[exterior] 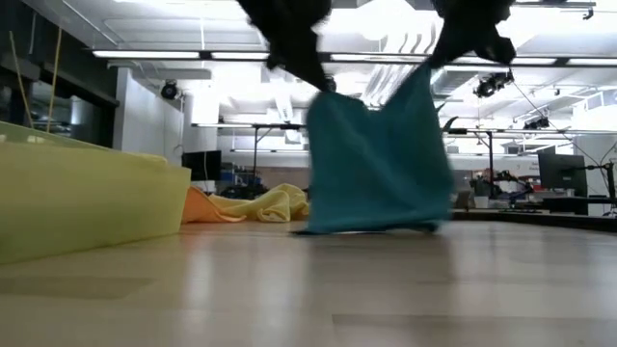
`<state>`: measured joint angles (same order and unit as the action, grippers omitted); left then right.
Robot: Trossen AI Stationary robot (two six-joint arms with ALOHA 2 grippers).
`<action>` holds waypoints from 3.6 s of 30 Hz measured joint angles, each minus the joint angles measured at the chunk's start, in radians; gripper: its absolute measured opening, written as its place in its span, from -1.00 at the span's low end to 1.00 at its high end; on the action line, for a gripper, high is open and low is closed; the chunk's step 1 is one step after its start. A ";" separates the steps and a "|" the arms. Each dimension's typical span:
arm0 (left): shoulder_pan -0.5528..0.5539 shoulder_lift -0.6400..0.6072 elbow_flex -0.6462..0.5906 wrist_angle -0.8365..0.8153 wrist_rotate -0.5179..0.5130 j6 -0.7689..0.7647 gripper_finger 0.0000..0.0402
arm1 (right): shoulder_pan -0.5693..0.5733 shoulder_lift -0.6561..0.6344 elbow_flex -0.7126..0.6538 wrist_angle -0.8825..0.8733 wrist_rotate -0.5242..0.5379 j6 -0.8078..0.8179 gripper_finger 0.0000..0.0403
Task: Fold microfiber towels
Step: Fold the blue microfiber cloth
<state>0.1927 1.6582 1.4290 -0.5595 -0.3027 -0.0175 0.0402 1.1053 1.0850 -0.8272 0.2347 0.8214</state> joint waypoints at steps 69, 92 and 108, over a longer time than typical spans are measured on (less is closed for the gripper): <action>-0.403 -0.167 -0.663 0.521 -0.197 -0.535 -0.72 | -0.118 0.516 0.241 0.467 -0.093 0.091 -1.00; -0.075 -0.104 -0.575 0.257 0.162 -0.634 0.21 | -0.112 0.510 0.241 0.375 -0.104 0.034 -1.00; -0.137 -0.157 -0.482 0.030 0.055 -0.651 0.18 | -0.119 0.510 0.241 0.367 -0.125 0.025 -1.00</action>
<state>0.0559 1.5013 0.9470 -0.5290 -0.2473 -0.6685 -0.0788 1.6154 1.3262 -0.4598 0.1093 0.8466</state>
